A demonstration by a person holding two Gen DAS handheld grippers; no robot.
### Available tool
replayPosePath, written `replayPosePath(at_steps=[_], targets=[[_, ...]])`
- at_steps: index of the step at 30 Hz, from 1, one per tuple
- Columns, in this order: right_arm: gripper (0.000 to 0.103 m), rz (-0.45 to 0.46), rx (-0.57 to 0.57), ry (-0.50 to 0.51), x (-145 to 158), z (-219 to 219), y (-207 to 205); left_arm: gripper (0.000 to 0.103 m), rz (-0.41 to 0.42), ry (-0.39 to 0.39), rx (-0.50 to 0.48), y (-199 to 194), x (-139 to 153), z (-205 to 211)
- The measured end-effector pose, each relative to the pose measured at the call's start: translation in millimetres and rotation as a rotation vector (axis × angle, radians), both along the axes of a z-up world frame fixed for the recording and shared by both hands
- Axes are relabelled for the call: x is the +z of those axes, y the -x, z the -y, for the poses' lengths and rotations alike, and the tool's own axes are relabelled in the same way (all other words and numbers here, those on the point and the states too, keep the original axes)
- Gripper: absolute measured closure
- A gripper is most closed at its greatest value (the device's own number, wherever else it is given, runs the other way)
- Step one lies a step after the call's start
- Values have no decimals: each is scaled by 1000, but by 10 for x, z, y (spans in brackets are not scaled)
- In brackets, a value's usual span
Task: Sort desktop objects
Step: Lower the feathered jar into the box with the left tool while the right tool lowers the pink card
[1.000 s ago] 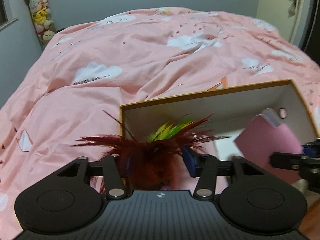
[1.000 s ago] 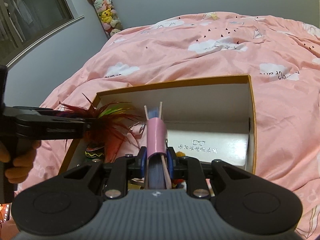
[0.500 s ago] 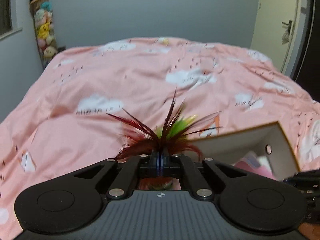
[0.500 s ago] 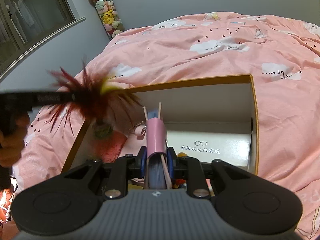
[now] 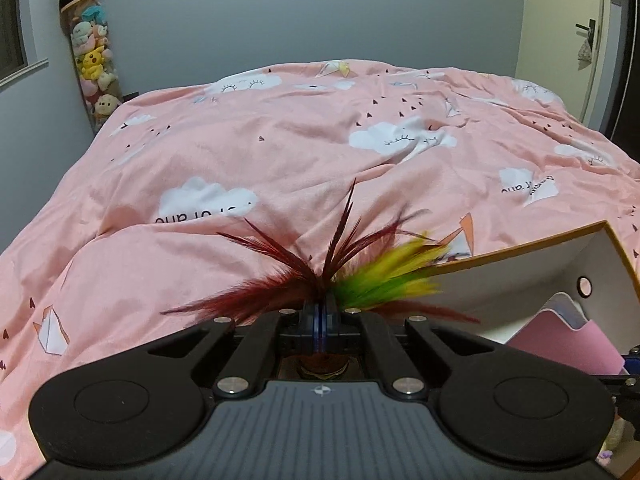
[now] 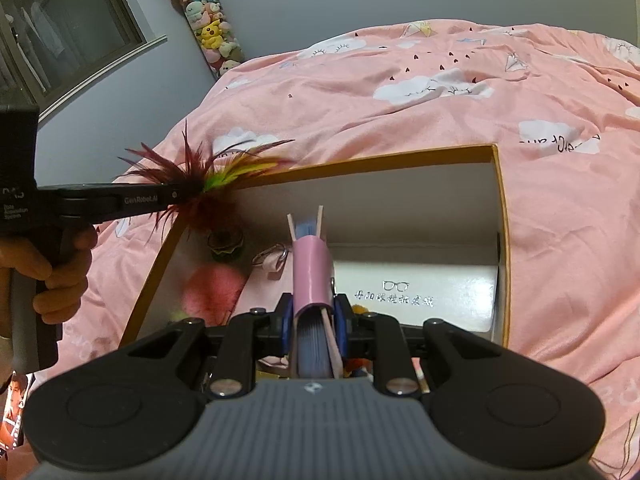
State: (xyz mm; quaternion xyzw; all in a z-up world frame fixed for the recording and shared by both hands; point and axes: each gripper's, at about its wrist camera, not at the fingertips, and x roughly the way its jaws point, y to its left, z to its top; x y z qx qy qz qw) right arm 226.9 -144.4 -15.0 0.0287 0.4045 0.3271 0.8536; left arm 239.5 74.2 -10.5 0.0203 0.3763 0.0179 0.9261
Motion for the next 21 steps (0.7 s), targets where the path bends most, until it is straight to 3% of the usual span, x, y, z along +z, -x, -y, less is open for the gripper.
replayPosePath(at_steps=[11, 21], targets=[[80, -10, 0, -42, 64, -153, -90, 95, -11, 40, 55, 142, -58, -75], [80, -126, -36, -114, -163, -383, -194, 83, -6, 71, 58, 657, -118, 32]])
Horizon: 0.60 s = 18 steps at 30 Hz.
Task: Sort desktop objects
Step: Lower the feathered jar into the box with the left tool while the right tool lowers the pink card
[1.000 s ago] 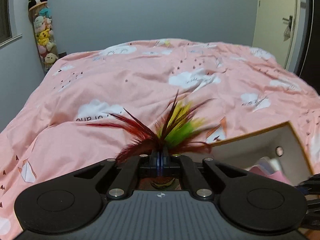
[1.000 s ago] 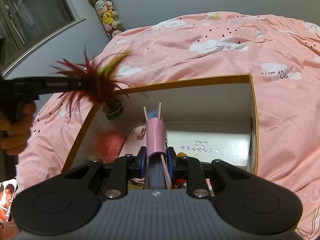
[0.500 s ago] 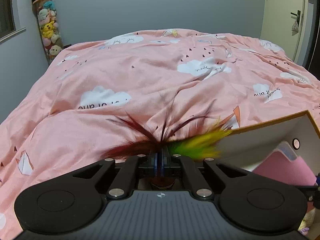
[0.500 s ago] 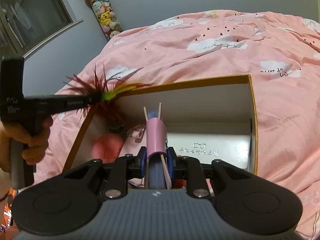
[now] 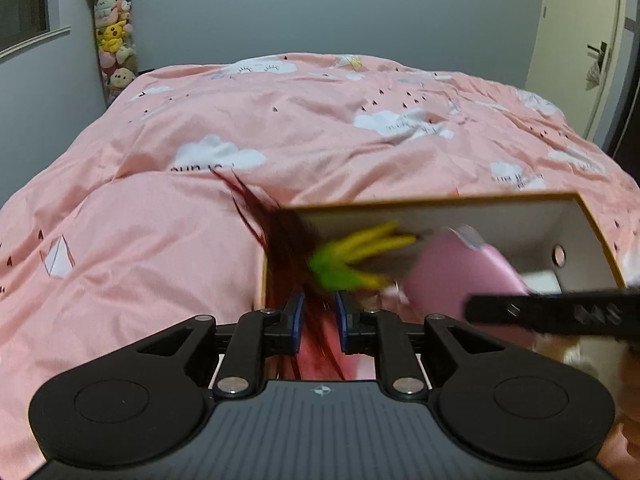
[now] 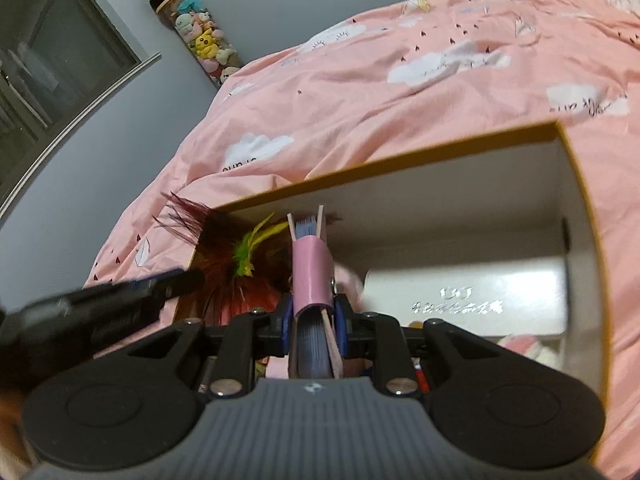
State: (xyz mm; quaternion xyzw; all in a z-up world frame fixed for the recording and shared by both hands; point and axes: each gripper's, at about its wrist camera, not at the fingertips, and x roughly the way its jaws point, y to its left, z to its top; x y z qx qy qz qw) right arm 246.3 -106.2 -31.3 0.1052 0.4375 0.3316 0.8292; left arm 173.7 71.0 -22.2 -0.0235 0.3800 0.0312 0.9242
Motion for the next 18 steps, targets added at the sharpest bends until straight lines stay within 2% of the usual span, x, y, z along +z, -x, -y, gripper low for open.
replayPosePath(at_steps=[3, 6, 10, 14, 18], targets=[[80, -47, -4, -39, -85, -67, -23, 81, -9, -32, -10, 79, -76, 68], [80, -48, -7, -62, -117, -139, -18, 80, -12, -49, -6, 117, -134, 84], [80, -54, -15, -80, -160, -230, -19, 75, -34, -1, 12, 121, -172, 27], [80, -95, -12, -107, -243, -287, -63, 73, -39, 6, 36, 138, -181, -16], [80, -115, -10, -73, -318, -318, -72, 72, -43, 21, 50, 143, -187, -45]])
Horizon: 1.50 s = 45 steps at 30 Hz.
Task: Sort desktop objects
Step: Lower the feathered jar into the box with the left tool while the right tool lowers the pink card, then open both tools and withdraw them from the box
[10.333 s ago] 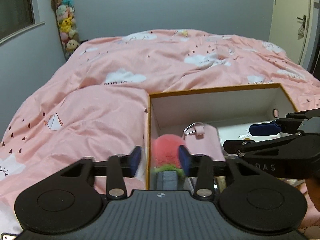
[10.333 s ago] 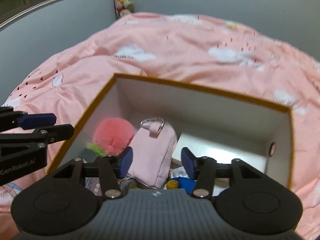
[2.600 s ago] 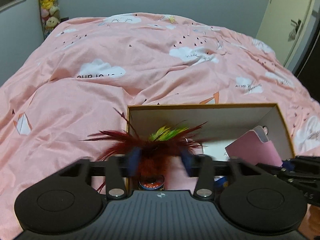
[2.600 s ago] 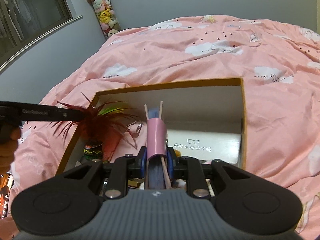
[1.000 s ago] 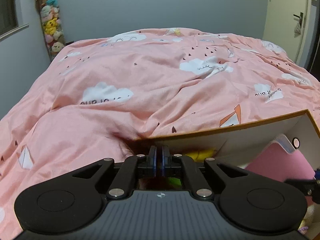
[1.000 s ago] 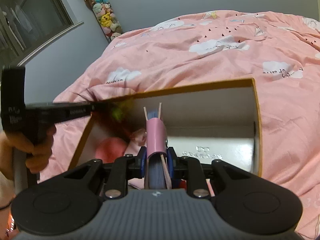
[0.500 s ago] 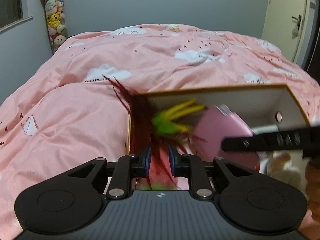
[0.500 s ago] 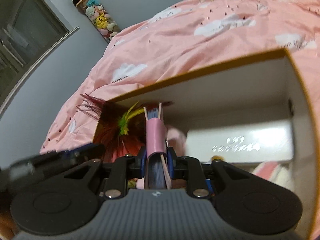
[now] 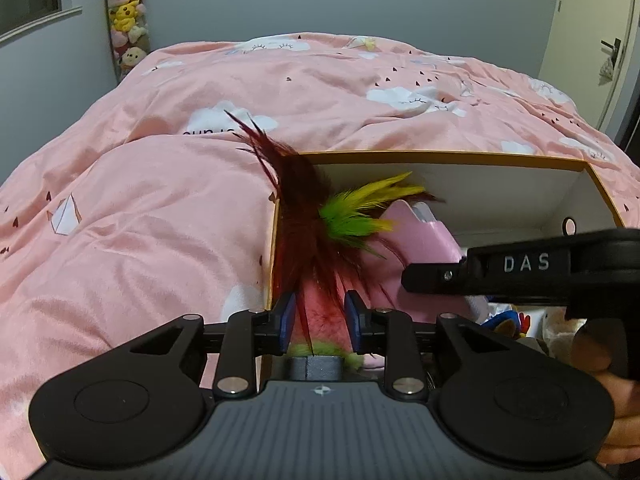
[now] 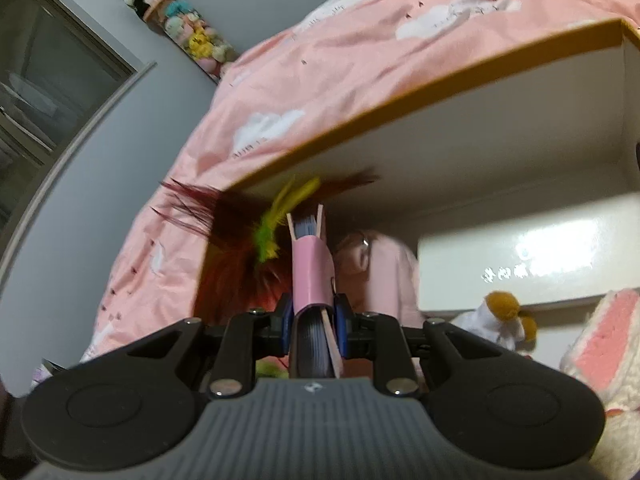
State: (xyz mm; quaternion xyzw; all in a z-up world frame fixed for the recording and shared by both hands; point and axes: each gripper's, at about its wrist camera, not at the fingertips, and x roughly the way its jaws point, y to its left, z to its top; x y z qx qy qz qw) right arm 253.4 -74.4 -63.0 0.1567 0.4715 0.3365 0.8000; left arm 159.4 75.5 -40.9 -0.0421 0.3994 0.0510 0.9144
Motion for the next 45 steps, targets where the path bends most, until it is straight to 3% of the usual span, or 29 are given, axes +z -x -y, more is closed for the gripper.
replayPosePath(at_steps=[5, 11, 17, 22, 24, 25, 27, 33, 38, 43, 45], targets=[[69, 96, 9, 146, 89, -67, 81, 71, -7, 7, 5, 7, -15, -10], [68, 122, 2, 190, 128, 28, 109, 70, -8, 8, 8, 20, -11, -15], [67, 151, 30, 218, 179, 66, 200, 68, -12, 27, 18, 39, -21, -36], [76, 149, 74, 232, 120, -12, 247, 67, -6, 28, 22, 62, 4, -25], [77, 132, 81, 267, 55, -53, 234, 63, 3, 28, 21, 85, 27, -11], [77, 120, 80, 273, 26, -55, 231, 54, 9, 28, 21, 101, 38, -1], [77, 121, 82, 272, 31, -51, 246, 52, 20, 35, 18, 129, 55, 15], [74, 214, 86, 261, 212, 5, 393, 40, 45, 41, 27, 231, 110, 86], [58, 311, 49, 285, 371, 175, 559, 28, 86, 19, 39, 356, 201, 157], [32, 406, -15, 293, 548, 420, 738, 25, 151, -28, 54, 505, 297, 275], [28, 452, -39, 297, 615, 513, 819, 25, 196, -40, 67, 576, 337, 320]])
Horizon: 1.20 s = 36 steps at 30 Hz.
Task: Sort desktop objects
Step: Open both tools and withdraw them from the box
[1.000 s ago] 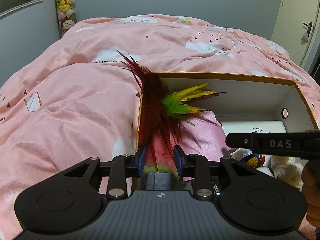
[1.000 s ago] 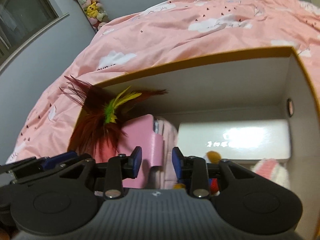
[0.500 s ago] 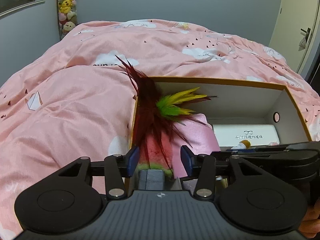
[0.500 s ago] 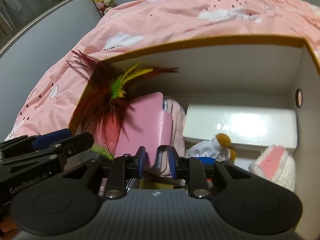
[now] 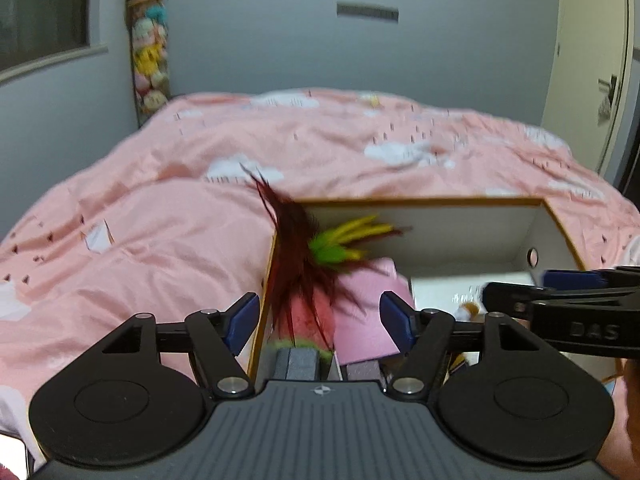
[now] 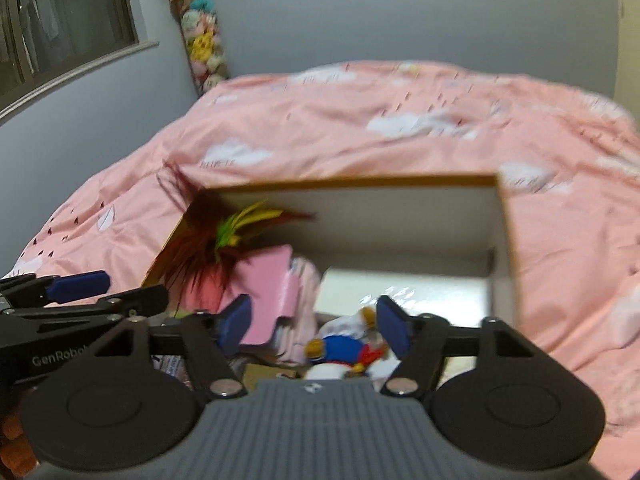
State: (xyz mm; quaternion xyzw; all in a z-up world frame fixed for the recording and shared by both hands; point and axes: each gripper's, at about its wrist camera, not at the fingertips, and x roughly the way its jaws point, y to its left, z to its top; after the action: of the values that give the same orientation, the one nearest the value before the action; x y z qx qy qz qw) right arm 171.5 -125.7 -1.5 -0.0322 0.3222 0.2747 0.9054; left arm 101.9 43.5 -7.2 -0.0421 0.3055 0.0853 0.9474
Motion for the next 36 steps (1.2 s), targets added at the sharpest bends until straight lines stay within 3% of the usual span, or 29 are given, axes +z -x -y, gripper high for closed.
replayPosePath(at_steps=[2, 5, 8, 12, 17, 22, 29, 36], targets=[[18, 54, -10, 1, 78, 93, 98, 22, 21, -5, 5, 57, 41, 46], [12, 121, -11, 10, 167, 204, 251, 21, 20, -1, -24, 111, 100, 110], [6, 155, -16, 13, 214, 282, 374, 13, 29, -17, -29, 183, 138, 193], [3, 181, -22, 34, 205, 341, 508, 13, 26, -49, -23, 293, 127, 305], [2, 151, -37, 67, 64, 417, 595, 13, 0, -56, -30, 386, 29, 360], [2, 73, -69, 28, -36, 500, 570, 13, -39, -34, -35, 390, -38, 361], [2, 30, -96, 28, -167, 465, 526, 13, -66, -41, -38, 380, -112, 381], [1, 59, -94, 33, -195, 453, 546, 13, -100, -95, -41, 350, -179, 456]])
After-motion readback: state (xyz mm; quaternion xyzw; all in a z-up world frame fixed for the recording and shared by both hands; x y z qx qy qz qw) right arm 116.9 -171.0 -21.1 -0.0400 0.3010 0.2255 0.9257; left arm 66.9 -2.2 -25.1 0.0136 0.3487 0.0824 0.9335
